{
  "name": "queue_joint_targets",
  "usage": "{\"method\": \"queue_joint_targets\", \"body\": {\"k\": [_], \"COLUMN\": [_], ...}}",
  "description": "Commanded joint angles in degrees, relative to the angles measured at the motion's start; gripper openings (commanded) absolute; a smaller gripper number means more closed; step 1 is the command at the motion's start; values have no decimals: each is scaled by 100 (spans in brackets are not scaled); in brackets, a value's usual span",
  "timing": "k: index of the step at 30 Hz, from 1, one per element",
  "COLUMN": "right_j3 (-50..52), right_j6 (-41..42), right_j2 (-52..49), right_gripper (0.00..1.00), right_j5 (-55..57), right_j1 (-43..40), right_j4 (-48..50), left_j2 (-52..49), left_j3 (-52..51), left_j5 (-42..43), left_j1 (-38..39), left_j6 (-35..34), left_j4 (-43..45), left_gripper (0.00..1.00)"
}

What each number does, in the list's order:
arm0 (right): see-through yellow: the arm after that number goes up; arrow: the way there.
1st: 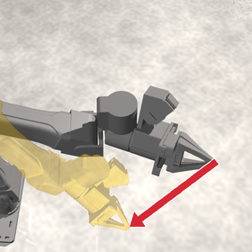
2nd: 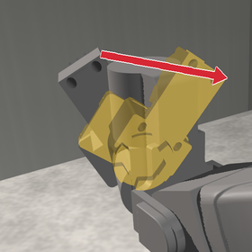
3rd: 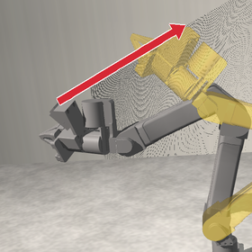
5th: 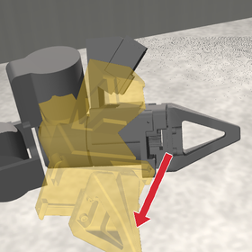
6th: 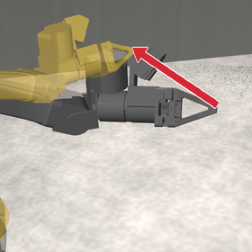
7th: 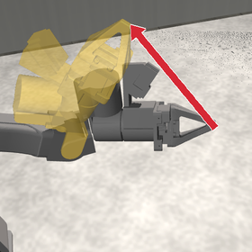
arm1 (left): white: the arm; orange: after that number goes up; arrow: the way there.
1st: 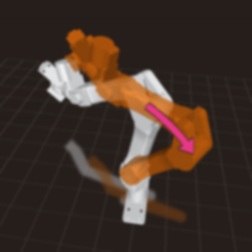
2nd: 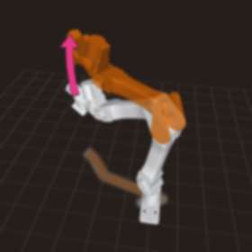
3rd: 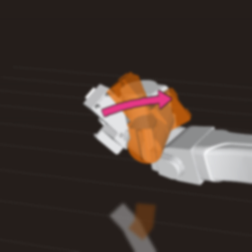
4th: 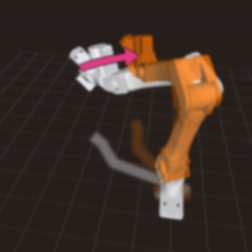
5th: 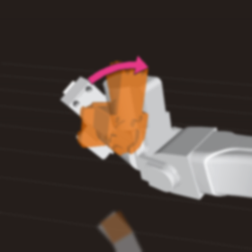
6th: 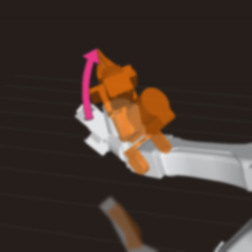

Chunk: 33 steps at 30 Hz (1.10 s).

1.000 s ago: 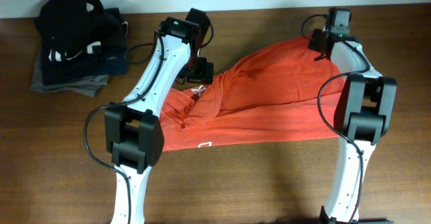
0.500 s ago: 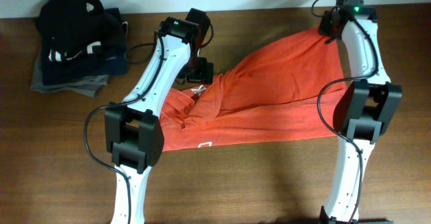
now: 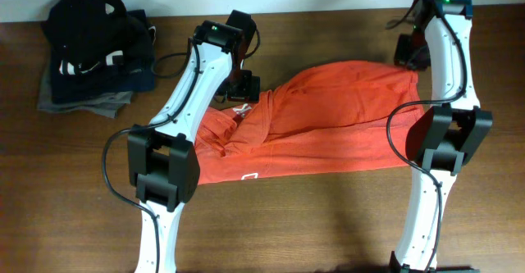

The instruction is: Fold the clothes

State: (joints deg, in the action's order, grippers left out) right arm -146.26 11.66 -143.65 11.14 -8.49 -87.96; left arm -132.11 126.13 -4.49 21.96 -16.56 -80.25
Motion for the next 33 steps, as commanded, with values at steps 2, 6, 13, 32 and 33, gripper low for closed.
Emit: {"method": "queue_joint_targets", "body": {"k": [2, 6, 13, 32, 33], "right_j3": [-118, -20, -22, 835, 940], "right_j6": [81, 81, 385, -1174, -1250], "right_j2": [-7, 0, -9, -13, -13], "right_gripper": [19, 58, 94, 95, 95], "right_j5": [284, 142, 129, -2535, -2568], "right_j1": [-28, -28, -179, -1419, -1443], "right_j4": [-763, -940, -166, 562, 673], "left_j2": [142, 142, 142, 142, 142], "left_j3": [72, 72, 72, 72, 72], "left_j5": [42, 42, 44, 44, 44], "left_j1": [-11, -11, -11, -11, -11], "left_j6": [-55, -55, -55, -52, -55], "left_j4": [7, 11, -35, 11, 11], "left_gripper": [99, 99, 99, 99, 99]}}
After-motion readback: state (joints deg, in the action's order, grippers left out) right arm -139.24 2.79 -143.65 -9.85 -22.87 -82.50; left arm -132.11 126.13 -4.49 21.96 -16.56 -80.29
